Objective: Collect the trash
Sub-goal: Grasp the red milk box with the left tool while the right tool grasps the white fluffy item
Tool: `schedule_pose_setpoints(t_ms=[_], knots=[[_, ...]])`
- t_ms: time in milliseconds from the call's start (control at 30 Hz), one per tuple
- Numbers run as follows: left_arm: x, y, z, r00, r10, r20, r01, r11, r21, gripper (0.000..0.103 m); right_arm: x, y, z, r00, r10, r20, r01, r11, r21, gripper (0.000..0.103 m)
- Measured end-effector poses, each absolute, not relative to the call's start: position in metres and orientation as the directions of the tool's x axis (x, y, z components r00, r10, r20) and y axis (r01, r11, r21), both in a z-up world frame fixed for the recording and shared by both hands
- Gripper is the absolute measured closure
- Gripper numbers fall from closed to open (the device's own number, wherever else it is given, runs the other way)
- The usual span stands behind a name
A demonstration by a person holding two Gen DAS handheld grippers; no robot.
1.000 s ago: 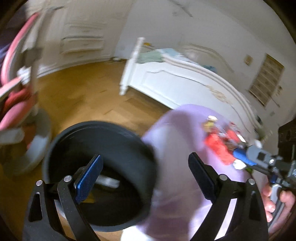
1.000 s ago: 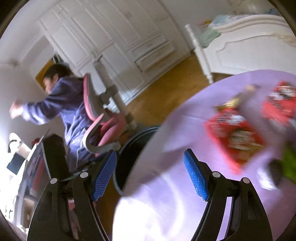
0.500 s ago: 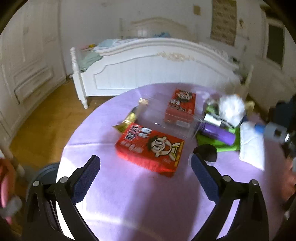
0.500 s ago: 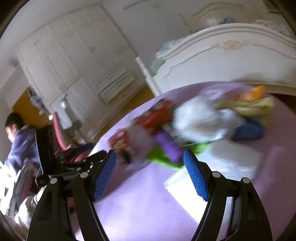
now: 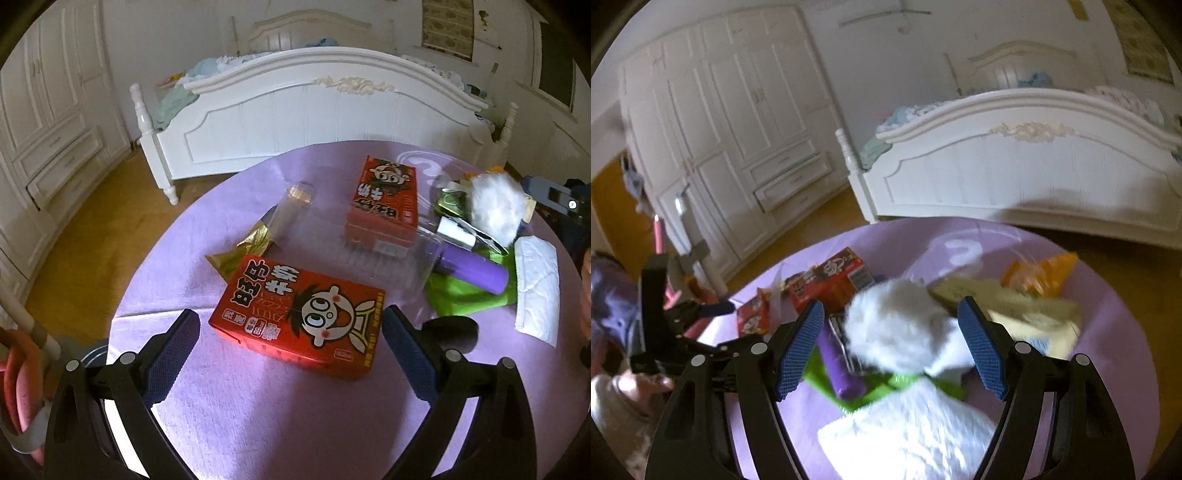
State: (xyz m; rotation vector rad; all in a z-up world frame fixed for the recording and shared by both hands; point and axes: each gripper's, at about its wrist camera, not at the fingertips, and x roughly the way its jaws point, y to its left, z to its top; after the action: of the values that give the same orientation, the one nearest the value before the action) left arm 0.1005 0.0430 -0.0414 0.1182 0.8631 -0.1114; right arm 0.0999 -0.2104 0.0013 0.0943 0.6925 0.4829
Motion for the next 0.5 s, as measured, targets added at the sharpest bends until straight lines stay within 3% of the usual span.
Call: schedule_pose_setpoints(t_ms=[167, 233, 300, 500], knots=[[0.105, 0.044, -0.047, 0.616, -0.041, -0.787, 0.135, 0.989, 0.054, 0.005, 0.115, -0.188, -0.01, 0.655, 0.388, -0.648, -0.391, 0.908, 0.148, 0.03], [0.104, 0.043, -0.049, 0.611, -0.044, -0.79, 0.14, 0.989, 0.053, 0.005, 0.116, -0.184, -0.015, 0.658, 0.365, -0.659, -0.391, 0.913, 0.115, 0.04], [0.103, 0.046, -0.048, 0.614, -0.072, -0.786, 0.147, 0.989, 0.024, 0.009, 0.117, -0.182, -0.018, 0.644, 0.375, -0.667, -0.409, 0.905, 0.114, 0.057], [0.097, 0.065, -0.038, 0.657, -0.137, -0.741, 0.11, 0.99, -0.085, 0.011, 0.114, -0.185, -0.015, 0.646, 0.391, -0.656, -0.412, 0.901, 0.132, 0.064]])
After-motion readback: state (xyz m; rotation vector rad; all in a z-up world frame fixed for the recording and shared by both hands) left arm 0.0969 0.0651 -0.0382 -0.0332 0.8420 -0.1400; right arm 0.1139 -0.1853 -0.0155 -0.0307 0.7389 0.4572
